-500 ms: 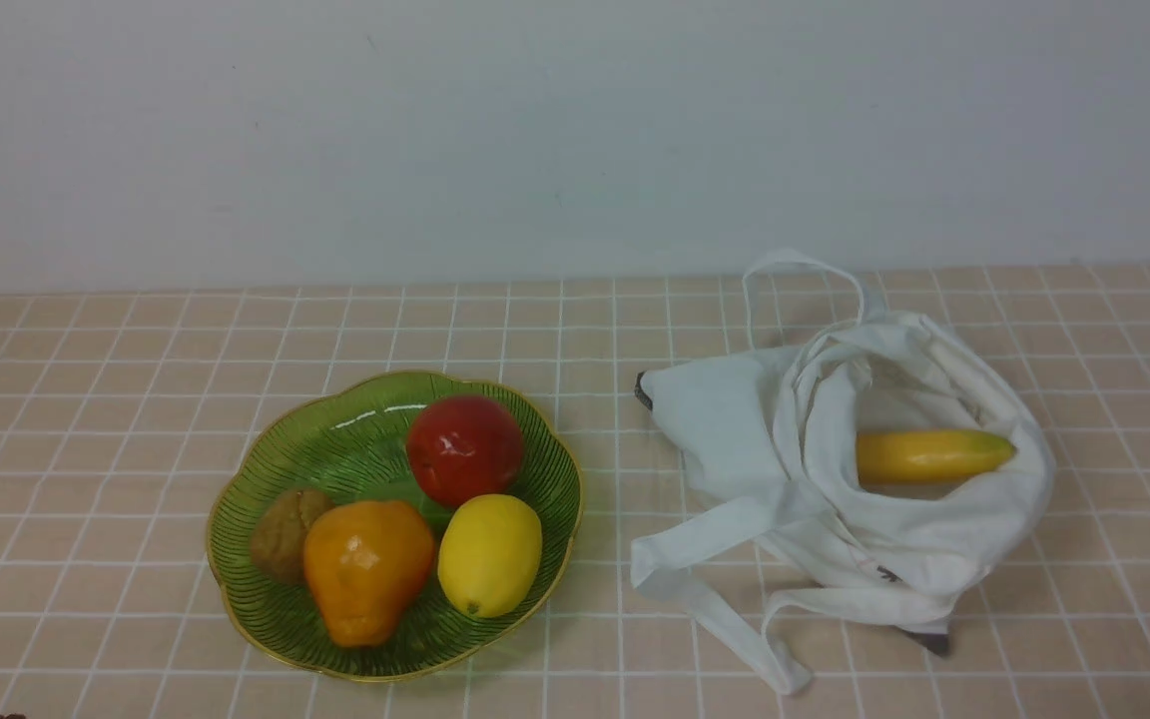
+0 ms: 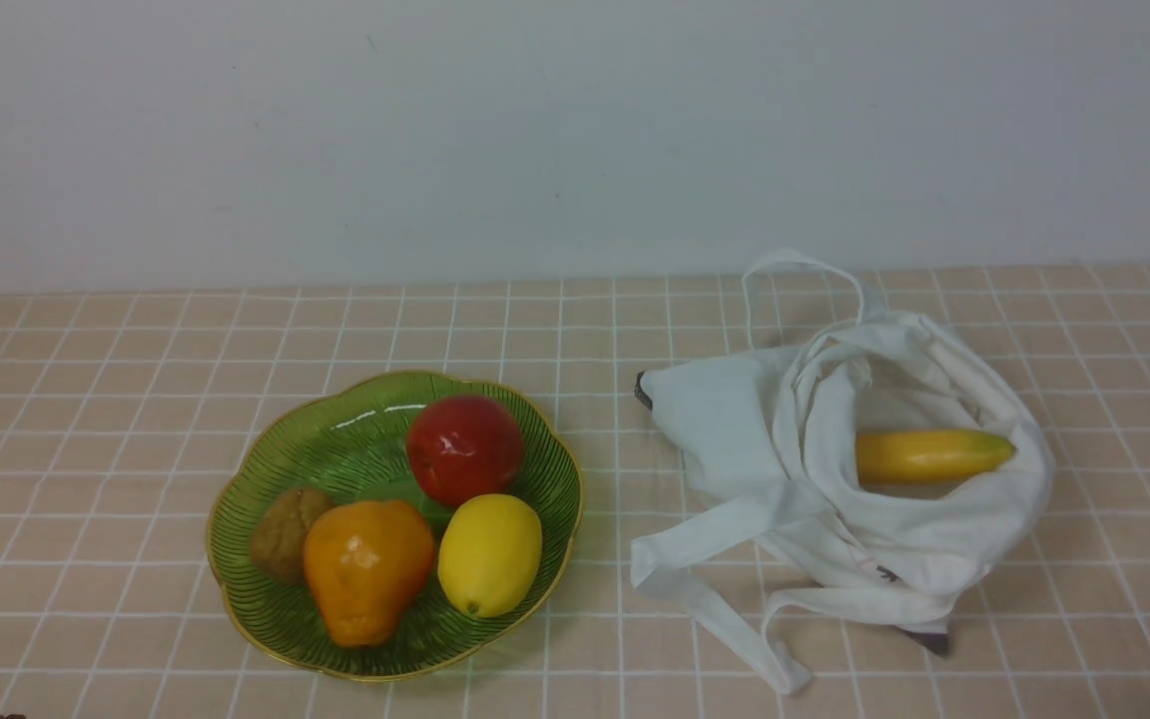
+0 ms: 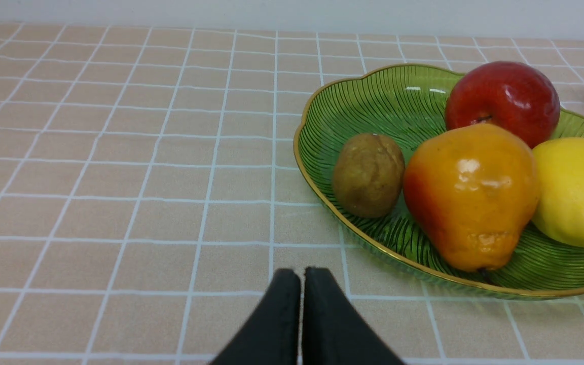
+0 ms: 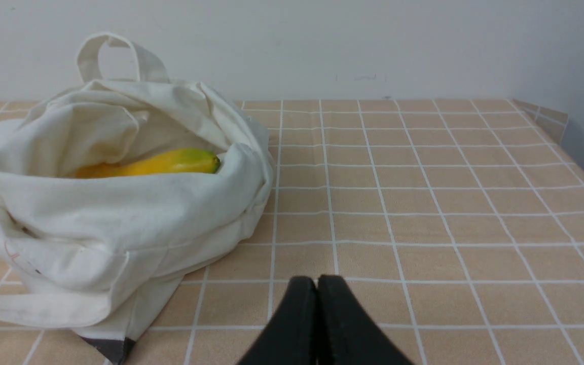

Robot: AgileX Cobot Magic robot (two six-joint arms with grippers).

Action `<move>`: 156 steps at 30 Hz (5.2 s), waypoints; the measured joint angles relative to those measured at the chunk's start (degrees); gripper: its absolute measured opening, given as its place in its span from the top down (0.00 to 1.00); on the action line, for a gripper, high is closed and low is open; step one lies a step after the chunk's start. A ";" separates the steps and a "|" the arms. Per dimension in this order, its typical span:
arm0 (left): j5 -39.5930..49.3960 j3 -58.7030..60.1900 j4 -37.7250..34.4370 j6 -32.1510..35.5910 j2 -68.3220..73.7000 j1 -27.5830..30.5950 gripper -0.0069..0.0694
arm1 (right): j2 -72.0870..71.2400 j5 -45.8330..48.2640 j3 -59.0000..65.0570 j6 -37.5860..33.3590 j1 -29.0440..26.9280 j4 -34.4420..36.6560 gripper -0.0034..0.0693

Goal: Take the fruit out of the bag on the brown coffee tablecloth and place them on the plate.
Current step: 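Reach into the bag and grasp the banana with the right gripper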

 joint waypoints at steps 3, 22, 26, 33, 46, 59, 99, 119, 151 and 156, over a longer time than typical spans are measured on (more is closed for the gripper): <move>0.00 0.00 0.00 0.00 0.00 0.00 0.92 | 0.00 0.00 0.00 0.00 0.00 0.00 0.97; 0.00 0.00 0.00 0.00 0.00 0.00 0.92 | 0.00 0.00 0.00 0.05 0.00 0.00 0.97; 0.00 0.00 0.00 0.00 0.00 0.00 0.92 | 0.00 0.00 0.00 0.05 0.00 0.00 0.97; 0.00 0.00 0.00 0.00 0.00 0.00 0.92 | 0.00 0.00 0.00 0.05 0.00 -0.05 0.97; 0.00 0.00 0.00 0.00 0.00 0.00 0.92 | 0.00 -20.76 0.46 5.41 0.00 18.46 0.97; 0.00 0.00 0.00 0.00 0.00 0.00 0.92 | 0.00 -33.77 0.46 7.86 0.00 30.20 0.97; 0.00 0.00 0.00 0.00 0.00 0.00 0.92 | 94.45 16.22 -54.31 -22.48 5.31 46.67 0.37; 0.00 0.00 0.00 0.00 0.00 0.00 0.92 | 99.67 -2.98 -54.44 -13.67 5.31 49.98 0.16; 0.00 0.00 0.00 0.00 0.00 0.00 0.92 | 106.61 -7.30 -54.49 -17.17 5.39 60.77 0.61; 0.00 0.00 0.00 0.00 0.00 0.00 0.92 | 101.24 -5.68 -54.49 -21.26 5.44 60.38 0.60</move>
